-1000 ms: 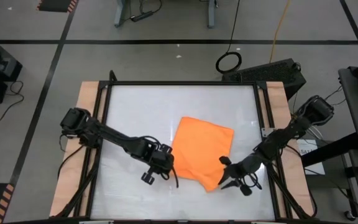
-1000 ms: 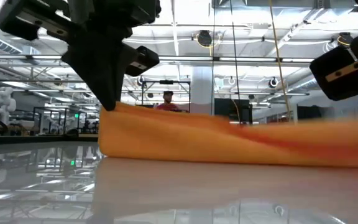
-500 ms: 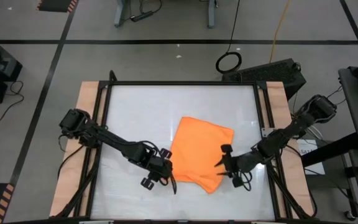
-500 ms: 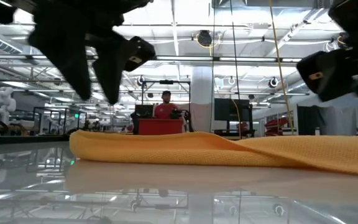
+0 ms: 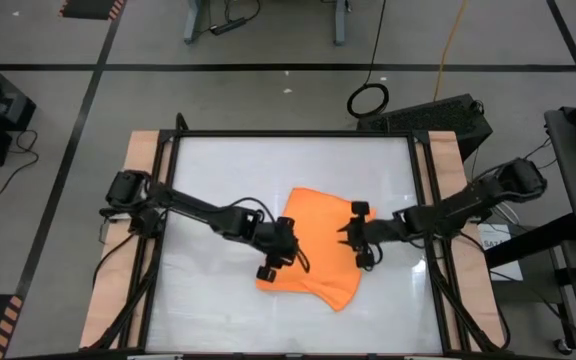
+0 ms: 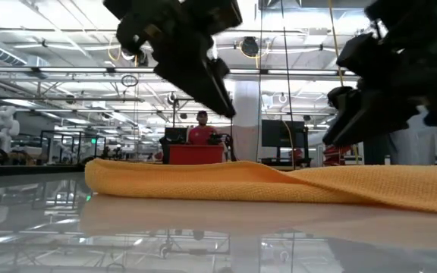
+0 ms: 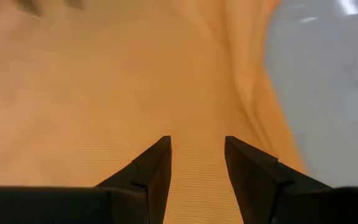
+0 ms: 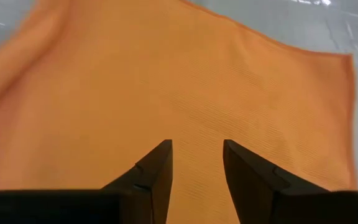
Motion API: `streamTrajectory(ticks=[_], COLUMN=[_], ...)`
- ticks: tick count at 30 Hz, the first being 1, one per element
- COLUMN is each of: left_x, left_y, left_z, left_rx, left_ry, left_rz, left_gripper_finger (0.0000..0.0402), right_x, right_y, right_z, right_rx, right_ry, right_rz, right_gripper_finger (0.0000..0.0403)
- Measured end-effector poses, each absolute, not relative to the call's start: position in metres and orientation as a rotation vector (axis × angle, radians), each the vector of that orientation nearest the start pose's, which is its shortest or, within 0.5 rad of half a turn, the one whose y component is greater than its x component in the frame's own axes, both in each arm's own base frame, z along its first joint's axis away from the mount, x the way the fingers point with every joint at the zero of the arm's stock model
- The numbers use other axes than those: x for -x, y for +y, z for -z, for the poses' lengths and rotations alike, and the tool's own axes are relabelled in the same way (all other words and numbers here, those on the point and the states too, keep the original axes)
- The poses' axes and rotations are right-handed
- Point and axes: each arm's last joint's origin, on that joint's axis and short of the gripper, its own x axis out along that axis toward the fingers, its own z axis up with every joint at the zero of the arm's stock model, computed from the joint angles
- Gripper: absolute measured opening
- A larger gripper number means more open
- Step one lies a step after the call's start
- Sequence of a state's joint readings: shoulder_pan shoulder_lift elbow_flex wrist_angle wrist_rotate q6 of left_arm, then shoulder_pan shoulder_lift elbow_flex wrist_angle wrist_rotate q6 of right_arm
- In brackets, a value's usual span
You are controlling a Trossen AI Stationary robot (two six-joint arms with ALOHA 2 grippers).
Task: Roll towel
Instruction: Fold the orange microfiber cloth
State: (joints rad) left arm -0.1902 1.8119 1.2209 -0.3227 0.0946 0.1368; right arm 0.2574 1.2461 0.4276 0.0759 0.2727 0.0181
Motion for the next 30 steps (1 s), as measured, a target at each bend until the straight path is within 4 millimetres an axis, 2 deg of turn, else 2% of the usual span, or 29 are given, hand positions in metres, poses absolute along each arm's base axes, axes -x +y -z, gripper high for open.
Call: streamTrajectory(ticks=[2, 6, 11, 16, 23, 30], left_x=[-0.378, -0.384, -0.386, -0.385, -0.389, -0.389], left_y=[-0.072, -0.064, -0.051, -0.038, -0.012, 0.021], left_z=[-0.184, -0.159, -0.148, -0.142, -0.138, -0.138], left_rx=[-0.138, -0.131, -0.173, -0.304, -0.431, -0.671], left_ry=[0.904, 0.976, 1.016, 1.059, 1.057, 1.097], left_rz=[0.368, 0.339, 0.286, 0.256, 0.222, 0.173], left_gripper_finger=[0.0155, 0.0155, 0.0155, 0.0155, 0.0155, 0.0155], right_x=[-0.213, -0.213, -0.209, -0.206, -0.207, -0.204], right_y=[0.039, 0.024, 0.008, 0.002, 0.008, 0.035], right_z=[-0.150, -0.148, -0.138, -0.126, -0.119, -0.120], right_rx=[0.171, 0.162, 0.135, 0.093, -0.092, -0.291], right_ry=[0.731, 0.779, 0.894, 1.003, 1.048, 1.060], right_rz=[0.040, 0.077, 0.122, 0.127, 0.076, 0.011], right_gripper_finger=[0.0130, 0.0130, 0.0130, 0.0130, 0.0130, 0.0130])
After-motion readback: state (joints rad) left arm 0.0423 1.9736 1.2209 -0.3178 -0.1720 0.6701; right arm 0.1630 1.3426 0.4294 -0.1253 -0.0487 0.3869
